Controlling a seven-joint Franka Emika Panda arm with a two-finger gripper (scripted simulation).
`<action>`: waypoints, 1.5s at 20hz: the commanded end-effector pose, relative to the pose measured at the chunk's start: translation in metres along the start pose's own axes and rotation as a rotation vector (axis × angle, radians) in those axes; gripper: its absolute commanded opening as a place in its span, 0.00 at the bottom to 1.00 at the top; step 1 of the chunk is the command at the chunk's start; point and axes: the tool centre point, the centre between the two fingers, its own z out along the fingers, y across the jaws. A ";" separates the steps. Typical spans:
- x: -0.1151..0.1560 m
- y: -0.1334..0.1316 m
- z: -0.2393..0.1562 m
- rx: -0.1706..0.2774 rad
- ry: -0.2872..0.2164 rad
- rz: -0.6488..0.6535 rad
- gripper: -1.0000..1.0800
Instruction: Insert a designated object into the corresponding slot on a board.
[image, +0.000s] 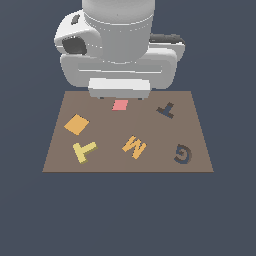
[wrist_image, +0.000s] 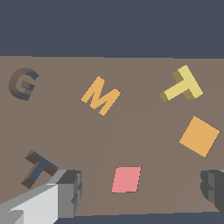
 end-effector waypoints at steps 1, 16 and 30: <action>0.000 0.000 0.000 0.000 0.000 0.000 0.96; 0.012 0.024 0.023 0.007 -0.001 -0.103 0.96; 0.054 0.078 0.084 0.025 -0.002 -0.369 0.96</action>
